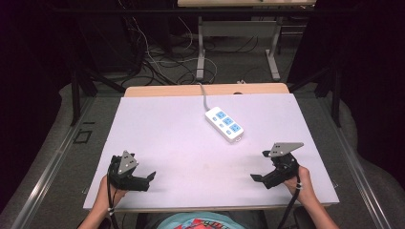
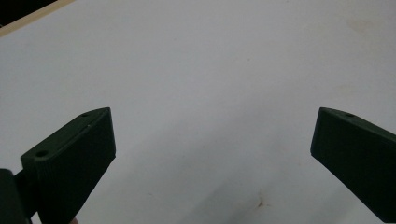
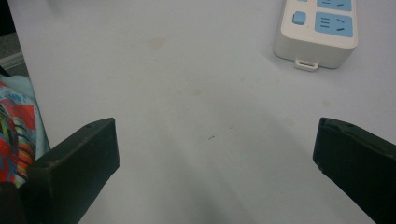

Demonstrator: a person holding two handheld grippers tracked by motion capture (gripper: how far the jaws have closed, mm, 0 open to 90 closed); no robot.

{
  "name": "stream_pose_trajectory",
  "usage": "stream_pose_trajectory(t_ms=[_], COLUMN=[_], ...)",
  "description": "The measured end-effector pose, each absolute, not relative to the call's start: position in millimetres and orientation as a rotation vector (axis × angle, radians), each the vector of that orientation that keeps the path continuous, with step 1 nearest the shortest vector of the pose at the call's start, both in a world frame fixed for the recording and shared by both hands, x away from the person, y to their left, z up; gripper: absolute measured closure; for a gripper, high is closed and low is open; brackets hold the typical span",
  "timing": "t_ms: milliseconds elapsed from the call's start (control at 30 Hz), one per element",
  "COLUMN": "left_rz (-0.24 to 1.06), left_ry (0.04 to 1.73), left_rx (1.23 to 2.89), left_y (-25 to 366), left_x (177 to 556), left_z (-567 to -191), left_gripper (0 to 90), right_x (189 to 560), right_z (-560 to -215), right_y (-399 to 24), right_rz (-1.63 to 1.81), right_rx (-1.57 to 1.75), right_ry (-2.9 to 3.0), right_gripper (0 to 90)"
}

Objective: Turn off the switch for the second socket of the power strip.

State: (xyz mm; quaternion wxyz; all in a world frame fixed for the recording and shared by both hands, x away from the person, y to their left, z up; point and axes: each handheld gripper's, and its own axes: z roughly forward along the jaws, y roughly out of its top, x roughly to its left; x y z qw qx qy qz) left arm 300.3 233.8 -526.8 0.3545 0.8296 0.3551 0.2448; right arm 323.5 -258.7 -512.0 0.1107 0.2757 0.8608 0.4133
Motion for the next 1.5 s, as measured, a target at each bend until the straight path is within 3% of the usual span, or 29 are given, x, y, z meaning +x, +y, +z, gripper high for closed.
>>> stream_pose_trajectory(t_ms=[1500], left_rz=[0.649], left_ry=[0.918], left_rx=[2.126], left_y=[233.3], left_x=[298.6], left_z=[-525.1], left_gripper=[0.0], right_x=[385.5], right_z=[-496.3], right_y=[-227.7], right_rz=[1.178], right_rx=[0.802], right_ry=[2.558], right_gripper=[0.2])
